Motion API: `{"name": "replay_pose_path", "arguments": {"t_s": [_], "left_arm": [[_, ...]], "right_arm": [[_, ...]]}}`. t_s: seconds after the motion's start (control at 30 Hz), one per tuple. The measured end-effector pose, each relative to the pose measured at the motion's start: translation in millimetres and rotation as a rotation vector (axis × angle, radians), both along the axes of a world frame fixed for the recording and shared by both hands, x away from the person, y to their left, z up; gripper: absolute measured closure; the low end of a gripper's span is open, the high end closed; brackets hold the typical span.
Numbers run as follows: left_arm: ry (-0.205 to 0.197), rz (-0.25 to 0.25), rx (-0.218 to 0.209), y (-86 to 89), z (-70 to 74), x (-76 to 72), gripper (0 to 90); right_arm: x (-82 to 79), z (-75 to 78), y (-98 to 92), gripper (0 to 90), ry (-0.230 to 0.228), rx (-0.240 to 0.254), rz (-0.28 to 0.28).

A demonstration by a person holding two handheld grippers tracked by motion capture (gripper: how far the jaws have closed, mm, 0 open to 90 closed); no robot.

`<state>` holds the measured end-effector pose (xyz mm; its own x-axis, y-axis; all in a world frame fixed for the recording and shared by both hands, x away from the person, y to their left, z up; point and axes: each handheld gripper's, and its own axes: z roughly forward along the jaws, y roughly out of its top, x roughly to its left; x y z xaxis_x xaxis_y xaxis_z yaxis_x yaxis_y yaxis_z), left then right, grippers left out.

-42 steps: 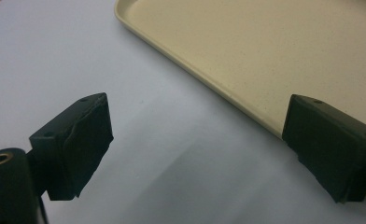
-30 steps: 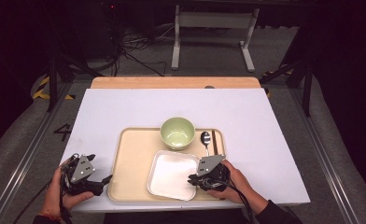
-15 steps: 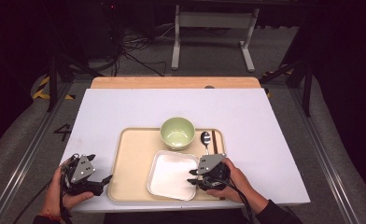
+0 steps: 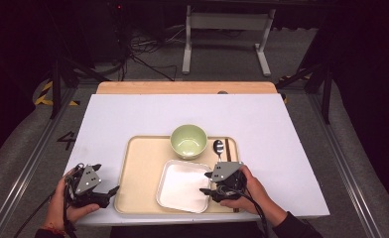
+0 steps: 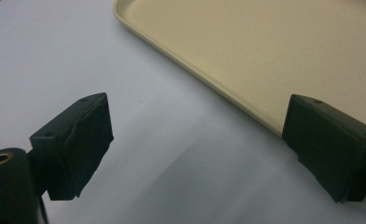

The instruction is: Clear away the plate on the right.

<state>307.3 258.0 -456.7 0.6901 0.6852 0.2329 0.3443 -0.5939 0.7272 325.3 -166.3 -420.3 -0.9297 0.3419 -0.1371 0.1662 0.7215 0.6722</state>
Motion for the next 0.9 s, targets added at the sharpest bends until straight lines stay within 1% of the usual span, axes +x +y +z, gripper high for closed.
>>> {"name": "replay_pose_path", "arguments": {"t_s": [0.1, 0.23, 0.33, 0.43, 0.53, 0.73, 0.9], "left_arm": [[0.001, 0.005, -0.008, -0.1, -0.4, -0.2, 9.4], [0.003, 0.008, -0.013, -0.2, -0.6, -0.4, 9.3], [0.002, 0.006, -0.010, 0.0, -0.5, -0.2, 9.3], [0.004, 0.007, -0.013, -0.2, -0.6, -0.4, 9.3], [0.002, 0.007, -0.013, -0.1, -0.6, -0.4, 9.3], [0.000, 0.005, -0.009, 0.1, -0.3, -0.3, 9.3], [-0.003, 0.003, -0.009, 0.2, -0.2, -0.3, 9.3]], "right_arm": [[0.0, 2.8, -1.3, 42.5, -0.013, 0.003, -0.013], [0.1, 6.9, -3.5, 37.0, -0.038, 0.004, -0.046], [-0.7, 10.2, -5.1, 34.9, -0.064, -0.010, -0.058], [-2.2, 14.5, -7.2, 32.5, -0.092, -0.011, -0.066], [-2.8, 20.8, -12.3, 29.5, -0.131, -0.010, -0.096], [0.6, 25.3, -22.3, 24.5, -0.161, -0.006, -0.147], [3.6, 25.9, -31.6, 23.6, -0.164, -0.008, -0.180]]}}
